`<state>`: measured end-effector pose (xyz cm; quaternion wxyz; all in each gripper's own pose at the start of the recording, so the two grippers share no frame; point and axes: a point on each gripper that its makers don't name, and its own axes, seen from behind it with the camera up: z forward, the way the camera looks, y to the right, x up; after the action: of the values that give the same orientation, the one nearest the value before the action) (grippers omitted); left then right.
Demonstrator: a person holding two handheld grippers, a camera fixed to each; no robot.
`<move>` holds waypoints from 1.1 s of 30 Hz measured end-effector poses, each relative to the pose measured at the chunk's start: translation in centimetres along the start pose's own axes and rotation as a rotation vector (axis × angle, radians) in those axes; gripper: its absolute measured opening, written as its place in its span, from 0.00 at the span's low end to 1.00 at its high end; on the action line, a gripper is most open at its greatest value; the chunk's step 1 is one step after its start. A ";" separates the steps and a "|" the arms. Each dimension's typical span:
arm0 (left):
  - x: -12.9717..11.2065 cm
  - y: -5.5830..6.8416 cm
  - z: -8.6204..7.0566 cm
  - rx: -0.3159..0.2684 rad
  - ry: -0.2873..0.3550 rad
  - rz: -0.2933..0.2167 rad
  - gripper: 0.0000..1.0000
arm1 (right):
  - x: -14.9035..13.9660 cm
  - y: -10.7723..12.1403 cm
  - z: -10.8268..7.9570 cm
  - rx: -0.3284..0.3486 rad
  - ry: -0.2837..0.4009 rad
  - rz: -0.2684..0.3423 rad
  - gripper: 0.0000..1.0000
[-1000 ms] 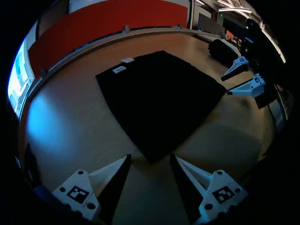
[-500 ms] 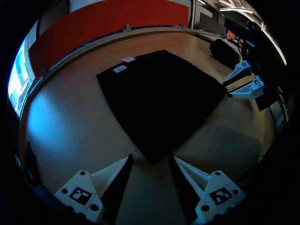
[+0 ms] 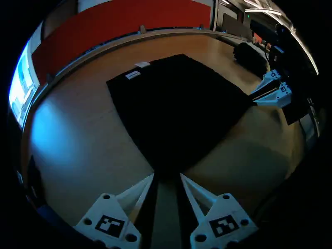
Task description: Fold towel
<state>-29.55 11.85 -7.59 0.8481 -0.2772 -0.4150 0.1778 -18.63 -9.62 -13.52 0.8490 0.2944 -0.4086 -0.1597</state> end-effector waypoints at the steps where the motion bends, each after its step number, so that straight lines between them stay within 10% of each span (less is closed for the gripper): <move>1: 0.0 0.0 0.0 0.002 0.000 0.000 0.21 | 0.0 0.0 0.0 0.000 0.000 0.001 0.21; 18: 1.0 0.9 -0.4 -0.016 0.020 -0.039 0.09 | 0.7 0.4 -0.8 -0.008 0.023 0.053 0.11; 33: 4.0 0.2 -4.0 -0.016 0.074 -0.116 0.09 | 5.3 1.0 -4.7 -0.017 0.128 0.049 0.11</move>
<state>-23.99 12.81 -7.29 0.8694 -0.2657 -0.4004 0.1147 -11.65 -9.83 -12.07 0.8795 0.2867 -0.3594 -0.1231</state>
